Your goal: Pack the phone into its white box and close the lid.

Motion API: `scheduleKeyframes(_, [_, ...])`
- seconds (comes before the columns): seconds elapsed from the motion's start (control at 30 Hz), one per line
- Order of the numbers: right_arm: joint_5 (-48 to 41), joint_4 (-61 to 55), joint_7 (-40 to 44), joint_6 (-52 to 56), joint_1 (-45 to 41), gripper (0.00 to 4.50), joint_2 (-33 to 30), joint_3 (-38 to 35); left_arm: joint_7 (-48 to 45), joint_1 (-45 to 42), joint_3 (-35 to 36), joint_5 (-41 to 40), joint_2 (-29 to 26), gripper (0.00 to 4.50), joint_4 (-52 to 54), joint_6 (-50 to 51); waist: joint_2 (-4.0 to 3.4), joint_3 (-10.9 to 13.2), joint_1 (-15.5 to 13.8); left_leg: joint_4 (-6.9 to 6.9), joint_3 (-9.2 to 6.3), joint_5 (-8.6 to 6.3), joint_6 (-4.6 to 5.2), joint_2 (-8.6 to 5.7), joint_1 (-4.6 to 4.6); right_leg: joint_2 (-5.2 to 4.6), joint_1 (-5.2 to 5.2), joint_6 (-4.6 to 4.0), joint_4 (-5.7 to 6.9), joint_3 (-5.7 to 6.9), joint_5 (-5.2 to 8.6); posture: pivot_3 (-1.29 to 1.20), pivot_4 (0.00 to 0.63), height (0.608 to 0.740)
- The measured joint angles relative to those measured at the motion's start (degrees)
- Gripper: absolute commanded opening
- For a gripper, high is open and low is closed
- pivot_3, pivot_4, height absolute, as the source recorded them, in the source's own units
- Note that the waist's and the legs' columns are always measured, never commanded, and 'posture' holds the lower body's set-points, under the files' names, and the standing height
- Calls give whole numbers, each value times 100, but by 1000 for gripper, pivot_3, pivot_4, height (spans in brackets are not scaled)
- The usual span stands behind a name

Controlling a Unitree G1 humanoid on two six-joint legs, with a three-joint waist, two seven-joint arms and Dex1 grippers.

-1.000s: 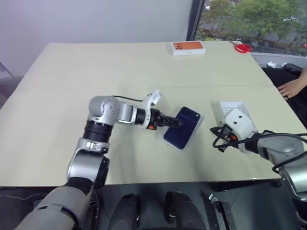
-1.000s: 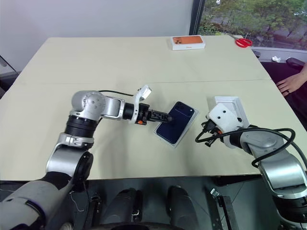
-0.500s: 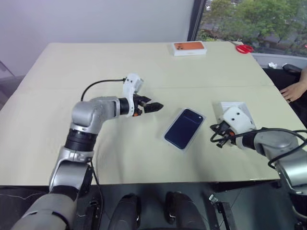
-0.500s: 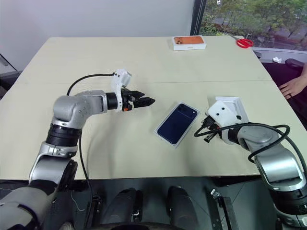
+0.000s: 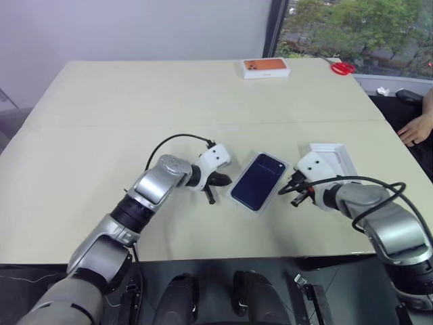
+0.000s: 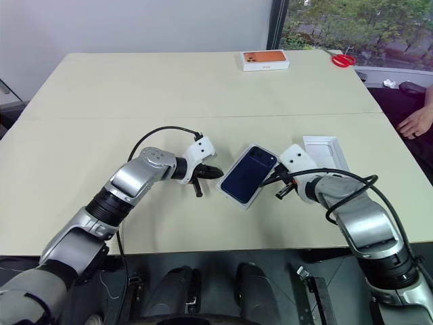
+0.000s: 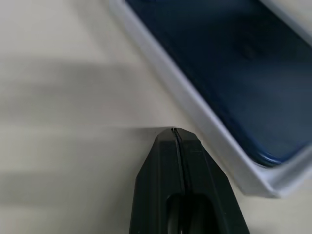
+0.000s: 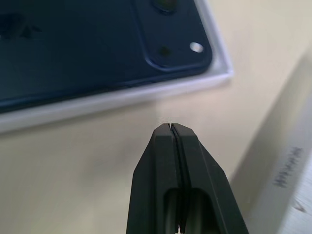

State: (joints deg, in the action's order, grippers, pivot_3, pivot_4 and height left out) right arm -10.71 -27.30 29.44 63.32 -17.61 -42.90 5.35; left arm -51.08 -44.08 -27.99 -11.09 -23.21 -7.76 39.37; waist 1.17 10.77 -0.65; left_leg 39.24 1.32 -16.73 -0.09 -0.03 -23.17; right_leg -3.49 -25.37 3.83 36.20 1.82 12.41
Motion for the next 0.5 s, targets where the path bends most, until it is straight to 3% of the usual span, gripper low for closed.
scheduleKeyframes(0.5, [37, 61, 15, -14, -192, 0, 279, 399, -546, 488, 30, -267, -78, 28, 900, 799, -1, -1, 3, 3, 0, 0, 3, 0, 1, -2, 2, 1, 3, 0, 0, 0, 150, 740])
